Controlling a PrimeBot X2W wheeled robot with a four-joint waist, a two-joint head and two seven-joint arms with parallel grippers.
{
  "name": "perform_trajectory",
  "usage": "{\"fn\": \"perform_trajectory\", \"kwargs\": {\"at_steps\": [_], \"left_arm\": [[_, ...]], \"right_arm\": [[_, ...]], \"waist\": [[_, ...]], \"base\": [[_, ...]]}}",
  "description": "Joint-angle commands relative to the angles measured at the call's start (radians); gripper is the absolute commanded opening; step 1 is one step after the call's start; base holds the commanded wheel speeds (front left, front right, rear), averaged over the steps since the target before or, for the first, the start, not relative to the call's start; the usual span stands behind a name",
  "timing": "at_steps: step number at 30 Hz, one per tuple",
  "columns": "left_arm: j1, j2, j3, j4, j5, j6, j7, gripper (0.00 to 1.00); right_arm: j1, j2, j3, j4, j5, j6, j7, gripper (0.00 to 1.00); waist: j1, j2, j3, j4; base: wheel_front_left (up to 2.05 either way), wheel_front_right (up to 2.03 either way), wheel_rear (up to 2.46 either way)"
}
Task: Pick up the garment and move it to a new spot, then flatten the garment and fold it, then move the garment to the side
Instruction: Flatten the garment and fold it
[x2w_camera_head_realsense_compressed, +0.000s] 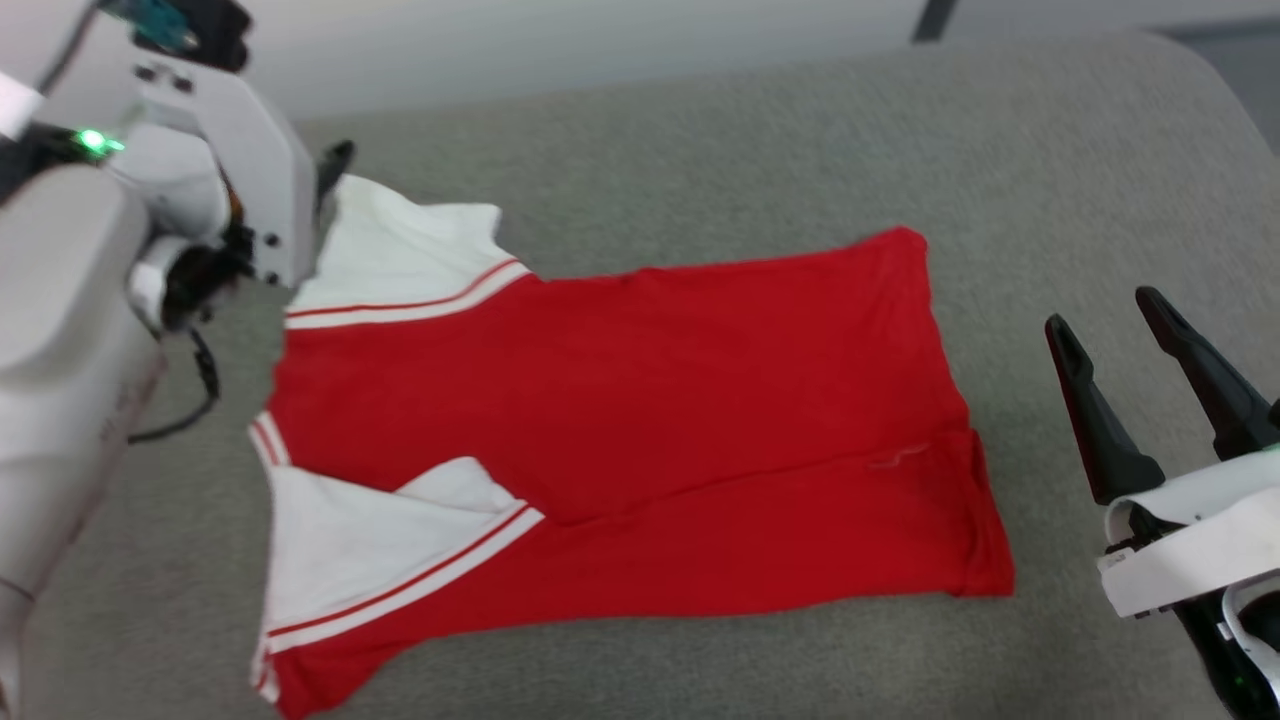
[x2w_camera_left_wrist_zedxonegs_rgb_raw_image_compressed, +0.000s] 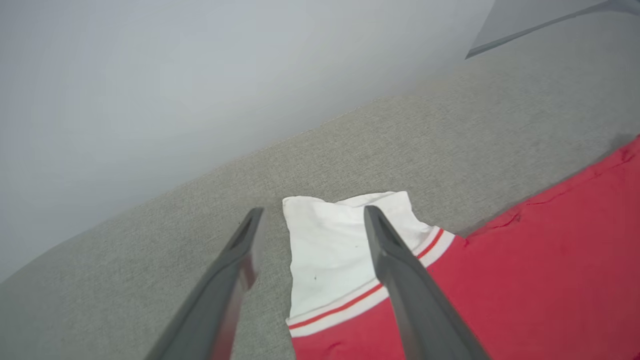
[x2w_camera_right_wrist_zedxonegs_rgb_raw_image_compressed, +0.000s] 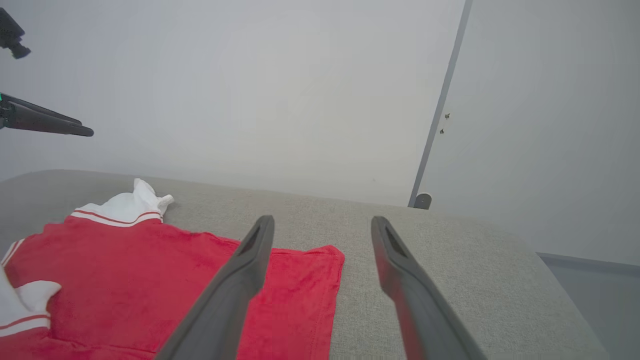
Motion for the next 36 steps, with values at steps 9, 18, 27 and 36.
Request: {"fn": "perform_trajectory", "kwargs": {"at_steps": [9, 18, 27, 36], "left_arm": [[-0.113, 0.017, -0.023, 0.170, 0.008, -0.042, 0.101, 1.00], [-0.176, 0.009, -0.025, 0.296, -0.002, -0.028, 0.186, 1.00], [-0.157, -0.018, -0.041, 0.394, -0.019, -0.024, 0.275, 0.24], [-0.153, -0.057, -0.045, 0.440, -0.043, -0.031, 0.345, 0.00]], "right_arm": [[-0.048, 0.033, 0.030, 0.032, 0.027, -0.001, -0.049, 1.00], [-0.092, 0.032, 0.065, 0.082, 0.056, -0.001, -0.082, 1.00], [-0.124, 0.021, 0.080, 0.096, 0.080, -0.001, -0.077, 1.00], [-0.159, -0.005, 0.087, 0.065, 0.149, -0.001, 0.064, 1.00]], "waist": [[0.0000, 0.0000, 0.167, -0.137], [0.0000, 0.0000, 0.242, -0.173], [0.0000, 0.0000, 0.263, -0.177], [0.0000, 0.0000, 0.252, -0.162]], "base": [[0.00, 0.00, 0.00], [0.00, 0.00, 0.00], [0.00, 0.00, 0.00], [0.00, 0.00, 0.00]]}}
